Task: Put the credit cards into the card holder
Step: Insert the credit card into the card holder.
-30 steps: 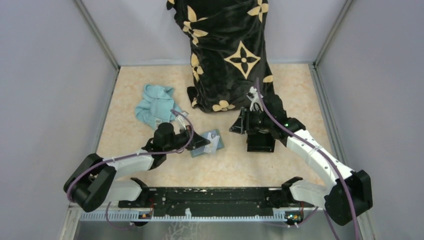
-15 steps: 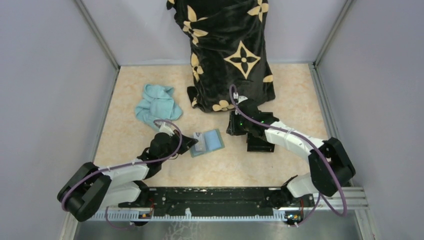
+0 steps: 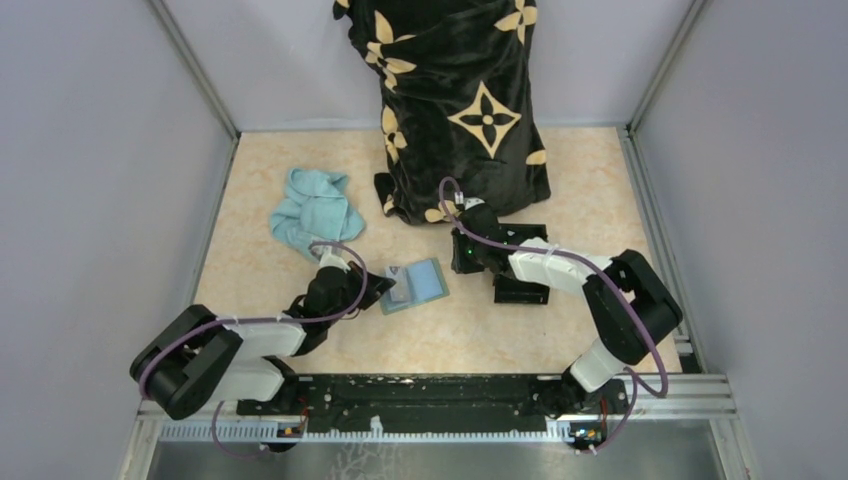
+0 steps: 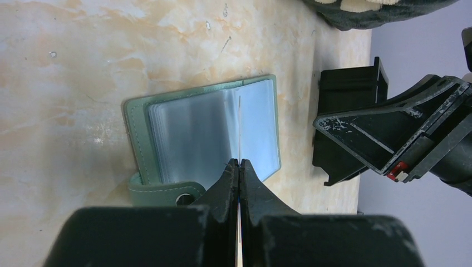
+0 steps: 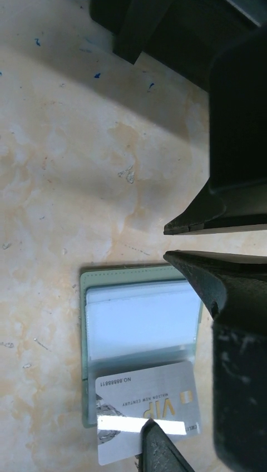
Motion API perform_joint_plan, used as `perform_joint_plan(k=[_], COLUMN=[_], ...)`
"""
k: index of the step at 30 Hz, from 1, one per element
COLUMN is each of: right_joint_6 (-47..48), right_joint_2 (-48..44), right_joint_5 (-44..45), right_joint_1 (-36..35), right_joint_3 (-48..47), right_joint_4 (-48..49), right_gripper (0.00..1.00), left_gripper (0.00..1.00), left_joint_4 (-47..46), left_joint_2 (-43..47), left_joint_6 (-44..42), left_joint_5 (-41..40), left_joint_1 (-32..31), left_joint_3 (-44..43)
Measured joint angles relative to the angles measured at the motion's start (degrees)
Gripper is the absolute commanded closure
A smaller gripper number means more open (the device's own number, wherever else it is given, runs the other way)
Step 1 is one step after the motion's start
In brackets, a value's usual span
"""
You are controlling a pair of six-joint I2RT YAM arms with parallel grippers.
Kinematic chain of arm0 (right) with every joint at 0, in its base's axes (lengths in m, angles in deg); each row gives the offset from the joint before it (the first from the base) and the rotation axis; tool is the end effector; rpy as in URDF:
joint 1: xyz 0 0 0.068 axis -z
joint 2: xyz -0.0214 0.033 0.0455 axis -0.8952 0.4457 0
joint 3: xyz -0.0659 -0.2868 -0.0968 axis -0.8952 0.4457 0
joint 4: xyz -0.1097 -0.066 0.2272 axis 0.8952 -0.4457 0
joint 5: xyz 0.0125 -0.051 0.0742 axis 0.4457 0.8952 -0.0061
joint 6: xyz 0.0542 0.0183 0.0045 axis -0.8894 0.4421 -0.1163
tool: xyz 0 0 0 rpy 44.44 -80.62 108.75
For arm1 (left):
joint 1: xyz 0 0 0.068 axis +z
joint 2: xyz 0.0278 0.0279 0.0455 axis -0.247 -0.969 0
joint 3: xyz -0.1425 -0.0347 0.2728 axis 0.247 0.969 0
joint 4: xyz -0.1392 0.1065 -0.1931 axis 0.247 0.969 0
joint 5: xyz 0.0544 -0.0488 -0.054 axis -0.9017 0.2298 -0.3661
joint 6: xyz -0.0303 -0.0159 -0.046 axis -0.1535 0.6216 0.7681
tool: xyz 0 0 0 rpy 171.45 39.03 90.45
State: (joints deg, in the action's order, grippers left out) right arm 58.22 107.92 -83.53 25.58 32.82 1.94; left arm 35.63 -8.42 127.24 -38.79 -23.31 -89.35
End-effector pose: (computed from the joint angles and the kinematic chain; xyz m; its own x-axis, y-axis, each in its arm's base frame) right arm 0.2509 0.1958 0.2213 -0.8041 -0.0805 -0.5890 -0.2995 0.9107 0.2844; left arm 0.1622 -0.1209 0.1676 -0.6344 -0.6198 -0.4620 -0.0136 0.6065 -0.7950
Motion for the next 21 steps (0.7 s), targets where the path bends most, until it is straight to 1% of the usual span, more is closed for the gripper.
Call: perform_joint_plan(k=[7, 21], right_joint_6=[0.02, 0.02], right_joint_2=[2.97, 5.22], right_joint_5=[0.79, 0.98], right_joint_1=[-0.46, -1.33], right_joint_3=[-1.01, -1.01], right_joint_4=[1.49, 2.32], right_gripper=[0.84, 0.87], left_gripper=[1.0, 1.0], left_joint_4=[-1.86, -5.03], left_joint_2=[-2.54, -6.1], left_joint_6=[1.14, 4.55], left_joint_5=[-1.44, -3.98], left_joint_1=[-0.98, -2.38], left_joint_3=[0.0, 0.0])
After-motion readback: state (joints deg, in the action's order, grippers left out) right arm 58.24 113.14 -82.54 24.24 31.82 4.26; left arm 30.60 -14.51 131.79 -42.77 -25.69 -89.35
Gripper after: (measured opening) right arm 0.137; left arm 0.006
